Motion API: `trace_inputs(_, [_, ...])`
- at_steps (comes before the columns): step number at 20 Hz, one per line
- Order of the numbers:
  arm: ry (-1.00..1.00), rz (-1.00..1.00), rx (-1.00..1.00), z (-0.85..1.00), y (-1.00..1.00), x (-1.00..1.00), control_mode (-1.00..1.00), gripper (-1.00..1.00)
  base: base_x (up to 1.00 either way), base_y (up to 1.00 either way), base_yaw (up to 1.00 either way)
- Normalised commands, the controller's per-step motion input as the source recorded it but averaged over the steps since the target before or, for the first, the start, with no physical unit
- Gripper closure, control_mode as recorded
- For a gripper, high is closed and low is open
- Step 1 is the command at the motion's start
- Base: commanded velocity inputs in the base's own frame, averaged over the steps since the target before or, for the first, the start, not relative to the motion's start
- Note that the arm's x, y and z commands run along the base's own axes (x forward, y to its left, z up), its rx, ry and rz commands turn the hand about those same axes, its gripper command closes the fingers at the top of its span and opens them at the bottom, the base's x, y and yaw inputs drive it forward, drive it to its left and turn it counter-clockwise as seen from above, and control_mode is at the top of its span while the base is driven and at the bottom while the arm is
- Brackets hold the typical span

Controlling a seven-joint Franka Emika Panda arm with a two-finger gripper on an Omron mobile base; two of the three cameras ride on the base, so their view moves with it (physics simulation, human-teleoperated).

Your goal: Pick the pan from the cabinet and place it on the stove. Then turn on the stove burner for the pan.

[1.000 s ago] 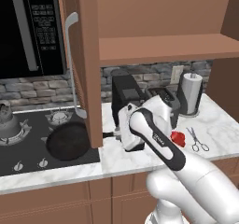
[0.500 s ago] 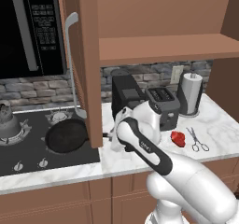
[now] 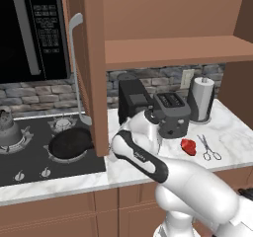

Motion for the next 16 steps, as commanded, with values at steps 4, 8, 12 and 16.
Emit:
trace_inputs(4, [0.1, -0.12, 0.0, -0.22, 0.15, 0.17, -1.0, 1.0, 0.0, 0.0, 0.0])
trace_inputs(8, [0.09, -0.11, 0.0, -0.19, 0.08, 0.17, -1.0, 1.0, 0.0, 0.0, 0.0])
trace_inputs(12, [0.08, -0.09, 0.0, -0.14, 0.04, 0.22, -1.0, 1.0, 0.0, 0.0, 0.0])
trace_inputs(16, [0.07, -0.07, 0.0, -0.15, 0.05, 0.23, -1.0, 1.0, 0.0, 0.0, 0.0])
